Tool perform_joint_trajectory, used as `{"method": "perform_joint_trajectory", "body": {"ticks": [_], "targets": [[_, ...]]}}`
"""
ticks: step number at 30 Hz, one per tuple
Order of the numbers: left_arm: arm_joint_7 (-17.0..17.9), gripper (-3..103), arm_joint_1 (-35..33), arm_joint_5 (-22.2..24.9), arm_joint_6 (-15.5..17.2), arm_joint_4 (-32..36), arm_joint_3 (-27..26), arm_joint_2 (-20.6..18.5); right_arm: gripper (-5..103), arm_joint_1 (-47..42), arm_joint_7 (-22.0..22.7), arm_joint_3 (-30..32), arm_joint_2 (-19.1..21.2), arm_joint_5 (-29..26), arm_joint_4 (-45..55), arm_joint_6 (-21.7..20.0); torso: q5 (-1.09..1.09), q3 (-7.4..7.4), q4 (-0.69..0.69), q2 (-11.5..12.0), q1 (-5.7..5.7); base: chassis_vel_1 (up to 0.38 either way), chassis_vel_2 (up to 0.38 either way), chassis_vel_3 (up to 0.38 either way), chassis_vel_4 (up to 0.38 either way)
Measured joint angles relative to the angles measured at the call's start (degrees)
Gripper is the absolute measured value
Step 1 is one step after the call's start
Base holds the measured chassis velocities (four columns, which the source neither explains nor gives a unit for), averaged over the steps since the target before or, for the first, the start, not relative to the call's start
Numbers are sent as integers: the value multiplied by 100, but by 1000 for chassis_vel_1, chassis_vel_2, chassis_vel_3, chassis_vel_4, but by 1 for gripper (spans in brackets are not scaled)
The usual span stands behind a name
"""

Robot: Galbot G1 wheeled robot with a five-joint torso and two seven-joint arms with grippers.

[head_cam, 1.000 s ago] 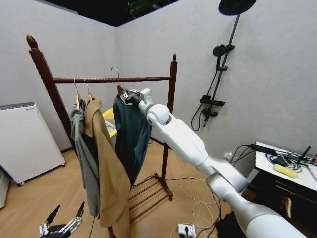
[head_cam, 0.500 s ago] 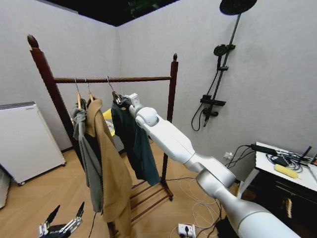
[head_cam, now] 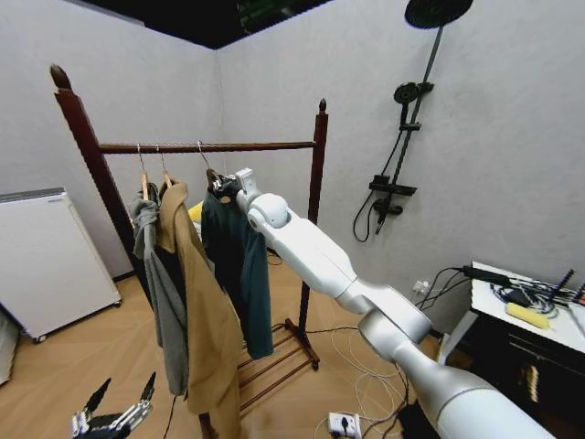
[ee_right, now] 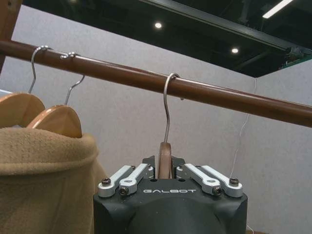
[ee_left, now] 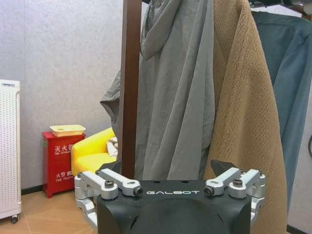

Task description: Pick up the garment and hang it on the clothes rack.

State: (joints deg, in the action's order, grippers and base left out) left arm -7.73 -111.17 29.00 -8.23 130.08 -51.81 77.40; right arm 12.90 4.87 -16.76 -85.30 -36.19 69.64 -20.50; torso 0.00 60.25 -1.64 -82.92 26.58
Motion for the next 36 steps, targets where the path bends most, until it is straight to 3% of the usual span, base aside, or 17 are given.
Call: {"method": "perform_joint_trajectory", "body": {"ticks": [7,10,11,13,16,18,19,20,21,22,24,25,27,29,30,31,36], "targets": [[1,100,0,0,0,0,0,0,41,-413,357,289,751,-446,1418,-70,0,0,3,-1,0,0,0,0,0],[2,100,0,0,0,0,-1,0,57,-1339,565,1161,2250,-1099,3218,-305,1,0,2,-3,0,0,0,0,0],[2,100,0,0,0,0,-1,0,57,-1339,565,1161,2250,-1099,3218,-305,1,0,2,-3,0,0,0,0,0],[1,100,0,0,0,0,0,0,67,-2272,615,2112,3195,-1248,4077,-379,9,2,-6,-2,2,0,0,0,0],[-3,100,1,0,0,0,1,0,73,-2880,663,2639,3608,-1262,4523,-373,3,0,-8,-3,1,0,0,0,0],[-3,100,1,0,0,1,1,0,84,-4690,975,4073,4265,-1371,5507,-339,2,2,-2,-4,3,0,0,0,0],[-3,100,1,0,0,1,1,0,84,-4690,975,4073,4265,-1371,5507,-339,2,2,-2,-4,3,0,0,0,0],[-2,100,0,0,0,0,0,0,84,-5525,1048,4783,4307,-1341,5873,-340,3,1,0,-4,0,0,0,0,0],[-2,100,0,0,0,0,1,0,98,-6485,1078,5614,4201,-1139,6235,-313,-1,0,0,-5,-1,0,0,0,0],[-2,100,0,0,0,0,1,0,98,-6485,1078,5614,4201,-1139,6235,-313,-1,0,0,-5,-1,0,0,0,0],[0,100,0,0,0,0,0,0,99,-8275,1002,6839,3558,-424,6832,-64,3,0,1,-4,0,0,0,0,0],[0,100,0,0,0,0,0,0,99,-8275,1002,6839,3558,-424,6832,-64,3,0,1,-4,0,0,0,0,0],[0,100,0,0,0,0,0,1,100,-10087,780,7345,2305,450,7342,526,0,0,-1,-5,0,0,0,0,0],[1,100,1,0,0,0,0,0,100,-10316,761,7349,2090,562,7369,642,1,0,-1,-5,0,0,0,0,0],[-1,100,0,0,0,0,1,-1,100,-11148,740,7225,1352,964,7436,1055,2,1,-4,-5,-1,0,0,0,0],[-2,100,1,0,0,0,0,-1,100,-11537,721,7082,1002,1235,7451,1285,-3,0,-3,-5,-1,0,0,0,0],[0,100,1,0,0,0,0,0,100,-12243,410,6584,111,2182,7295,2046,-3,1,1,-5,-1,0,0,0,0]]}}
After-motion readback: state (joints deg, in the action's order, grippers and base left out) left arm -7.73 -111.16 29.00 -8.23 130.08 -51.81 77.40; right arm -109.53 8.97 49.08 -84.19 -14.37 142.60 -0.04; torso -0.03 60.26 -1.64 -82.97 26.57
